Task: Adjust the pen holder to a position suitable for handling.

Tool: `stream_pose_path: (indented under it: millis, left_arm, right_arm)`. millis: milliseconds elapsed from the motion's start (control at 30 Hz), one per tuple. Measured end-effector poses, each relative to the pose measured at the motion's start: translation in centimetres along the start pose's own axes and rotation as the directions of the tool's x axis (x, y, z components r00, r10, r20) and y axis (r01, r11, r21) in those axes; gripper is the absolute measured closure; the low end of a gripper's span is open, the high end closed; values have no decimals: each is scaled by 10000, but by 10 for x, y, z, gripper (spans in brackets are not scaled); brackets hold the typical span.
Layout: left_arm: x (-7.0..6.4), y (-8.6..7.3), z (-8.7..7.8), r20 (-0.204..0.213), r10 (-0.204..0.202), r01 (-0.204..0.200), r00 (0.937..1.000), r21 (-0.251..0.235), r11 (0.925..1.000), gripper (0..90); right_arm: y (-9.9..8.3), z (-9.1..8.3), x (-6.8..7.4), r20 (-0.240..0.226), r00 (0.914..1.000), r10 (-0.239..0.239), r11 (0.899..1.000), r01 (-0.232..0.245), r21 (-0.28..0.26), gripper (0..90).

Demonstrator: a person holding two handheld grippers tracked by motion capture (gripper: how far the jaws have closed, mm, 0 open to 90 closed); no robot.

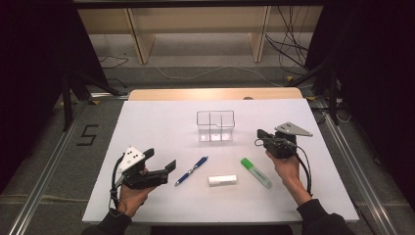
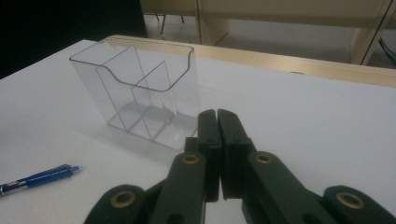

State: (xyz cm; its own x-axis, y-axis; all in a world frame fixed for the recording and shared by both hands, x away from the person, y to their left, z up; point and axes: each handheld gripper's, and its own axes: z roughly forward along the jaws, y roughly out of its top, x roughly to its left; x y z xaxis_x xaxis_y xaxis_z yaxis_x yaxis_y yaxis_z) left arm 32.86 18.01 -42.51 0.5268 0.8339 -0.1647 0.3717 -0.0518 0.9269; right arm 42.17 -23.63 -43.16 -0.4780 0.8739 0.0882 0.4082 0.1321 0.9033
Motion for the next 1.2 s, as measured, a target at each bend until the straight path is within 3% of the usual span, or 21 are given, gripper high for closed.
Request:
stream_pose_path:
  millis: [300, 567, 1200]
  left_arm:
    - [1, 0, 0, -36, -50, 50, 10000, -14, 10000, 89]
    - [2, 0, -1, -70, -61, 61, 10000, -26, 10000, 89]
    - [2, 0, -1, -86, -96, 96, 9999, -28, 10000, 90]
  right_arm:
    - [7, 31, -3, -51, 9997, 240, 9992, -238, 318, 900]
    - [10, 47, -7, -102, 9986, 509, 9974, -503, 523, 900]
    - [19, 77, -12, 80, 9994, 329, 9896, -337, 1395, 900]
